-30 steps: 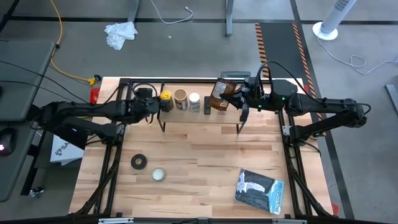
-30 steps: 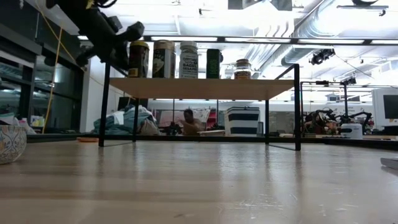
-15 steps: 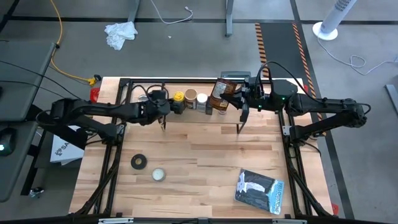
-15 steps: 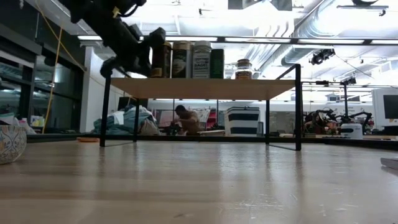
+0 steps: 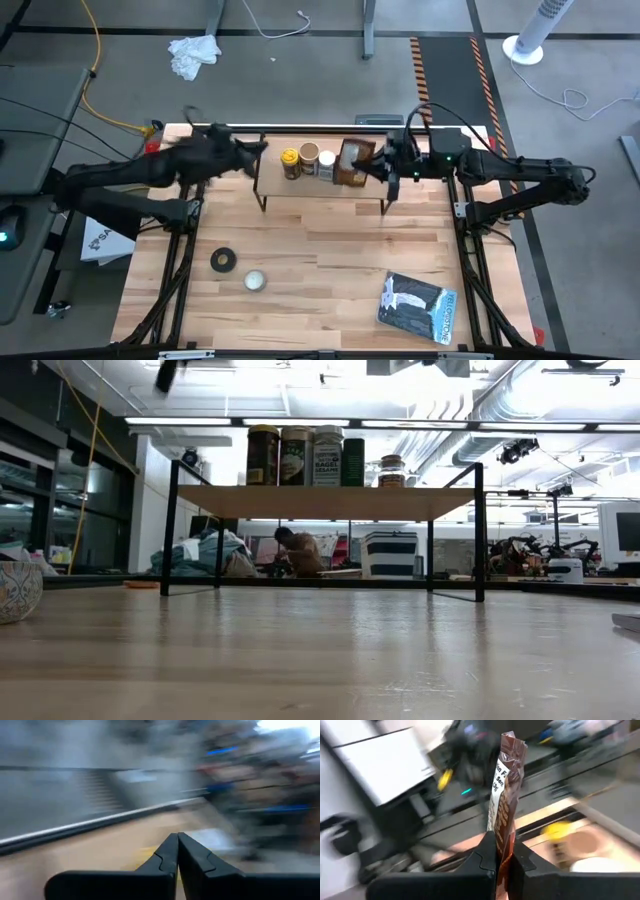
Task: Shelf spices
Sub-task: Put the orange seasoning pack on the shelf
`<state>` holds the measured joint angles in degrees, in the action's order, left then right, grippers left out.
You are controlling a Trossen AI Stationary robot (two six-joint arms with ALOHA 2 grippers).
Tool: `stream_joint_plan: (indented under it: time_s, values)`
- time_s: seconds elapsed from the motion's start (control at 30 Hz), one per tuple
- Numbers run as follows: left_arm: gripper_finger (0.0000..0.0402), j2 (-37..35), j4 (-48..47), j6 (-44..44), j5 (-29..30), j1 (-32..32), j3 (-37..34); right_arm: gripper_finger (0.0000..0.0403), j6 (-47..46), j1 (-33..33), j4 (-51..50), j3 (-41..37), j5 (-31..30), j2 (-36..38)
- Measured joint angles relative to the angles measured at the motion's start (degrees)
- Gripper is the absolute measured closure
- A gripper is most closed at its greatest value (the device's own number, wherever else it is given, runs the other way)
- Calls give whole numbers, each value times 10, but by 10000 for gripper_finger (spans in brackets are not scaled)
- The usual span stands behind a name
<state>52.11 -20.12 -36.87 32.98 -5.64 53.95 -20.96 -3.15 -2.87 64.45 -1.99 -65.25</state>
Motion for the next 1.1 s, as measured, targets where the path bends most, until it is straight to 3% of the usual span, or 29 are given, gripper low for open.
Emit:
stream_joint_plan:
  time_s: [0.07,0.13,0.23,0.37,0.5,0.63,0.87,1.1]
  values:
    - [384,-21,94,-10,-108,16,2,403,-11,0,5,0,63,-10]
    - [365,-22,169,-42,-155,44,2,403,-19,2,14,0,115,-23]
    - [322,9,255,-33,-142,97,12,403,-43,9,65,0,184,-49]
    - [250,80,294,38,-119,131,51,403,-71,17,140,0,227,-82]
    - [181,145,292,79,-165,131,101,403,-80,18,177,0,218,-86]
    - [142,190,260,122,-207,127,157,403,-87,11,170,0,201,-87]
    - [135,218,244,145,-213,112,196,403,-80,12,169,0,184,-87]
    - [135,259,260,105,-276,101,194,403,-74,22,169,0,184,-87]
